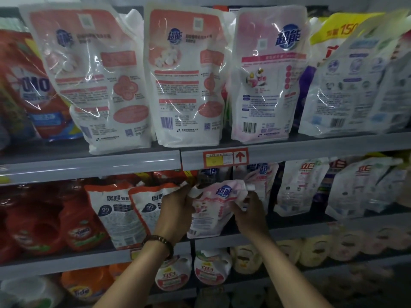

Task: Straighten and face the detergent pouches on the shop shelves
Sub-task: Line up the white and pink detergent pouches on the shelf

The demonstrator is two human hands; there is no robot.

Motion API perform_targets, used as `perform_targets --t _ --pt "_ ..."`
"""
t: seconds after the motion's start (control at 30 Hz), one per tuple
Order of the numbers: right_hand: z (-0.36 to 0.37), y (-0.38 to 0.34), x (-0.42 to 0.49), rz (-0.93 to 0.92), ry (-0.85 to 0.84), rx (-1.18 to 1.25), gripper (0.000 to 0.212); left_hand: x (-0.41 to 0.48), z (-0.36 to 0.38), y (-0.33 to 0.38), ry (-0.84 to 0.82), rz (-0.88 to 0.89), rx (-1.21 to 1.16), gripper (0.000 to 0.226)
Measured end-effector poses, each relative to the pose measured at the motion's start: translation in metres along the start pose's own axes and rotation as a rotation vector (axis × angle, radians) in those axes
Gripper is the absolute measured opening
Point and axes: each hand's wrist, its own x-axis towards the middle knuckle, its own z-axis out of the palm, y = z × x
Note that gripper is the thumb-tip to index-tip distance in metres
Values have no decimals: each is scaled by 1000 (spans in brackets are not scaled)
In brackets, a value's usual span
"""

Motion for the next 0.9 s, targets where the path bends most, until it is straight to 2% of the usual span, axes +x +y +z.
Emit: perform_targets --t 0.07,0.1,0.3,0.37,0.47,0.63,0.73,0.8,0.9 --pt "-3 -1 -1 -61 -14 -41 26 -4 -4 1 -23 3 -9 38" --pt "-4 -2 -2 -91 -8 -33 23 -5 -7 1 -23 -4 -16 35" --pt "-2 -9 -22 -133 68 88 25 -6 -27 -14 -22 -44 -54 25" --pt "1 -16 -32 -207 126 84 25 -7 -35 -18 -12 -44 -57 26" --pt "2 -30 -44 -360 185 7 27 -14 -48 -19 57 -18 -116 32" --pt "4 -60 -58 -471 205 5 24 -27 -75 -21 86 9 -194 50" --pt "11 -75 -64 -560 254 16 20 -28 -93 -30 98 11 -170 39" --pt "15 -89 -69 -569 279 59 23 -31 -105 -33 77 18 -173 22" --pt "18 -113 -76 -578 259 125 27 -37 -119 -34 -27 4 -195 40"
